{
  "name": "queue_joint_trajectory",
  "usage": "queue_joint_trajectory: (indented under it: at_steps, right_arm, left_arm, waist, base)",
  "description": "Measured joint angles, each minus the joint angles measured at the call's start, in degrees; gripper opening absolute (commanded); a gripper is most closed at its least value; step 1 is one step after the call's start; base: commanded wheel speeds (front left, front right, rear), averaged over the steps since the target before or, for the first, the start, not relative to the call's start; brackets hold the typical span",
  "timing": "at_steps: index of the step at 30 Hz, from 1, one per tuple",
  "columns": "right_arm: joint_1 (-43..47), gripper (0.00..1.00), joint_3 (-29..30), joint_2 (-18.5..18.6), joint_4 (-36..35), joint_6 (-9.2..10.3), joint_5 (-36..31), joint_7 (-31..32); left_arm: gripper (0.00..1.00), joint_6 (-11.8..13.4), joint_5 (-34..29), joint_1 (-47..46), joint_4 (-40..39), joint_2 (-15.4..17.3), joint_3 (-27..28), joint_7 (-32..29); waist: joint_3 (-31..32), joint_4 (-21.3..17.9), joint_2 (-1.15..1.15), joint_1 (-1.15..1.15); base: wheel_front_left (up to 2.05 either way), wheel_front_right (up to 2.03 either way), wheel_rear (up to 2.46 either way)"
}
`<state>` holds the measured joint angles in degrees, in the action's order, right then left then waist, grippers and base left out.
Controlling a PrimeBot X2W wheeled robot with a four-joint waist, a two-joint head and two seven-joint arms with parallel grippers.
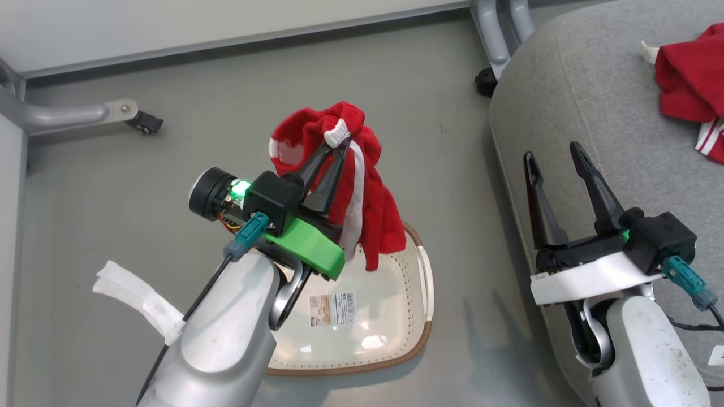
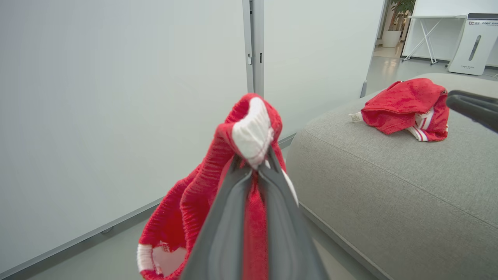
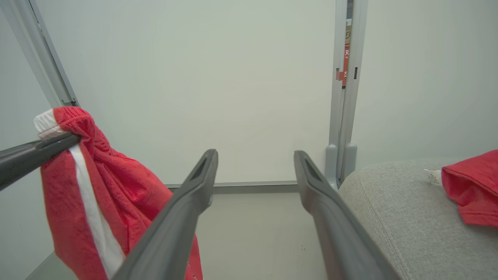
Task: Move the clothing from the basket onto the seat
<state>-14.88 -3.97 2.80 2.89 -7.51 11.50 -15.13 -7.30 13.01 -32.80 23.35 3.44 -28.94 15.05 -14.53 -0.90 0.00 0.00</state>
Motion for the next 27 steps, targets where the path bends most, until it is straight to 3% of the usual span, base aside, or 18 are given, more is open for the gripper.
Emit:
queue_joint_trajectory:
  at_steps: [12, 27]
  right_arm:
    - [2.1, 1.00, -0.3, 0.0, 0.3, 0.00, 0.7, 0.0]
    - [2.9, 1.00, -0.1, 0.0, 0.2, 0.00, 1.3, 0.0]
  left_arm:
    - [0.00, 0.0, 2.4, -3.3, -6.3, -0.4, -2.4, 0.1]
    - [0.00, 0.0, 3.4, -9.0, -8.3, -0.5, -2.6, 0.1]
  waist:
    - [3.5, -1.1, 0.00, 0.00]
    - [5.0, -1.8, 0.00, 0.00]
  base:
    - [0.00, 0.00, 0.00]
    - [0.00, 0.00, 0.00]
